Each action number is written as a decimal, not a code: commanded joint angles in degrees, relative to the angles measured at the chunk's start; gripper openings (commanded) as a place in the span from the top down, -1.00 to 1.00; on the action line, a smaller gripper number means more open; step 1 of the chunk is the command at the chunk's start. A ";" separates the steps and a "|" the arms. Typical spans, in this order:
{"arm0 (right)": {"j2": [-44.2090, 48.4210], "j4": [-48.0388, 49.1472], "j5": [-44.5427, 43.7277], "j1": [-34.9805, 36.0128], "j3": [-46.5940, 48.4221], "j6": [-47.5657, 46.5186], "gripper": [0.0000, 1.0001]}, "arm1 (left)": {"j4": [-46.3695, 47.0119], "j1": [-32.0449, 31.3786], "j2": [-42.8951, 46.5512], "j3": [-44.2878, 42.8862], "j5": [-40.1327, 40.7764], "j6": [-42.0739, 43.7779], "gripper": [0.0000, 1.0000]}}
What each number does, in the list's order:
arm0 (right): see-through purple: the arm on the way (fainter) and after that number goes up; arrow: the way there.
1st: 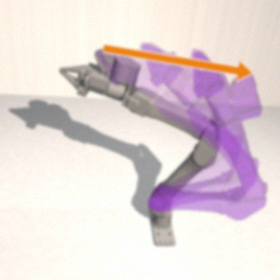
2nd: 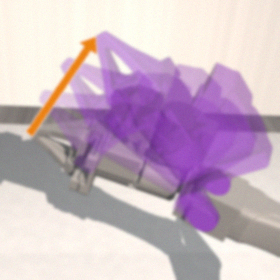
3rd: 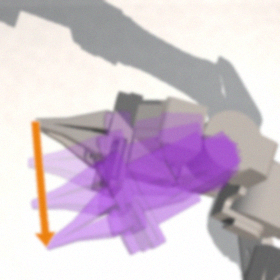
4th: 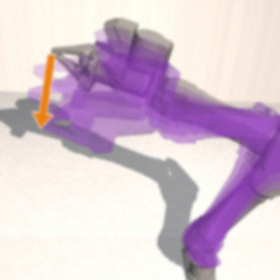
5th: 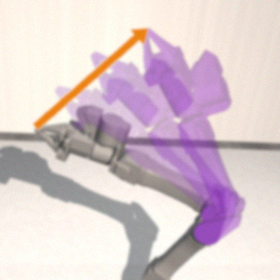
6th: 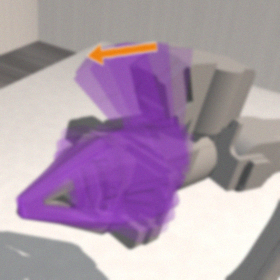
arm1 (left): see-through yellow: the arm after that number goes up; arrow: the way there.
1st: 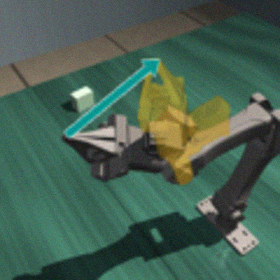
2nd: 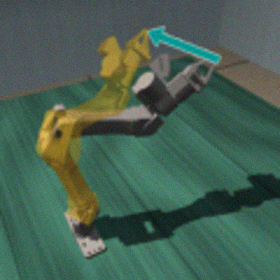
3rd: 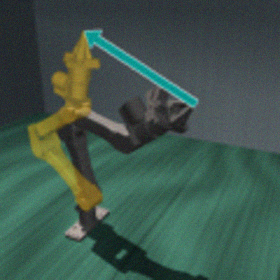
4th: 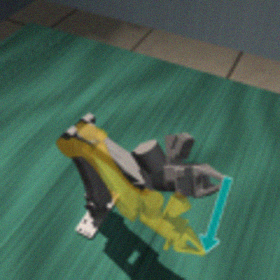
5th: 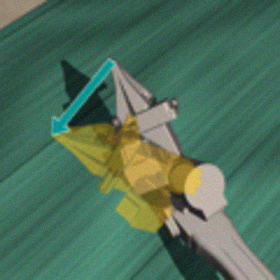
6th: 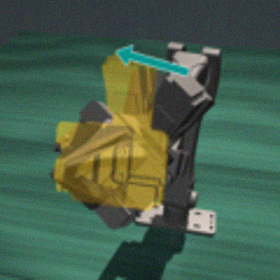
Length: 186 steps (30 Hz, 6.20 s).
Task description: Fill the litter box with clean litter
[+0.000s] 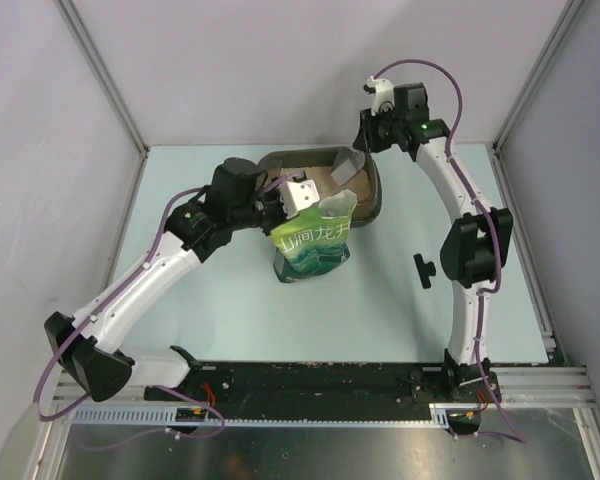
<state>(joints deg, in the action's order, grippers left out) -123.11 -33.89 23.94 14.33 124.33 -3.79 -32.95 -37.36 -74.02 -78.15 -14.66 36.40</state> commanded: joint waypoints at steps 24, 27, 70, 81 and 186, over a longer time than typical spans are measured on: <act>38.73 -18.05 11.65 3.34 -6.28 -15.10 1.00 | 8.25 0.19 -0.52 -5.70 1.12 -14.34 1.00; 39.52 -18.23 11.39 3.69 -8.75 -16.07 1.00 | 8.34 0.19 -0.16 -5.26 0.86 -14.34 1.00; 25.99 -16.39 -27.28 22.67 -16.22 9.15 1.00 | 9.04 0.19 4.58 -2.18 -2.74 -18.91 1.00; 24.23 -14.89 -32.73 24.61 -21.41 11.26 1.00 | 10.71 0.19 5.03 -1.31 -6.26 -23.57 1.00; 29.60 9.02 32.21 -6.59 -29.23 39.83 1.00 | 9.13 -1.40 6.78 3.09 0.68 -4.59 1.00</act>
<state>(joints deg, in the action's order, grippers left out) -94.54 -26.85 51.90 9.80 91.66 34.48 -26.87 -38.46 -69.01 -71.48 -13.67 31.92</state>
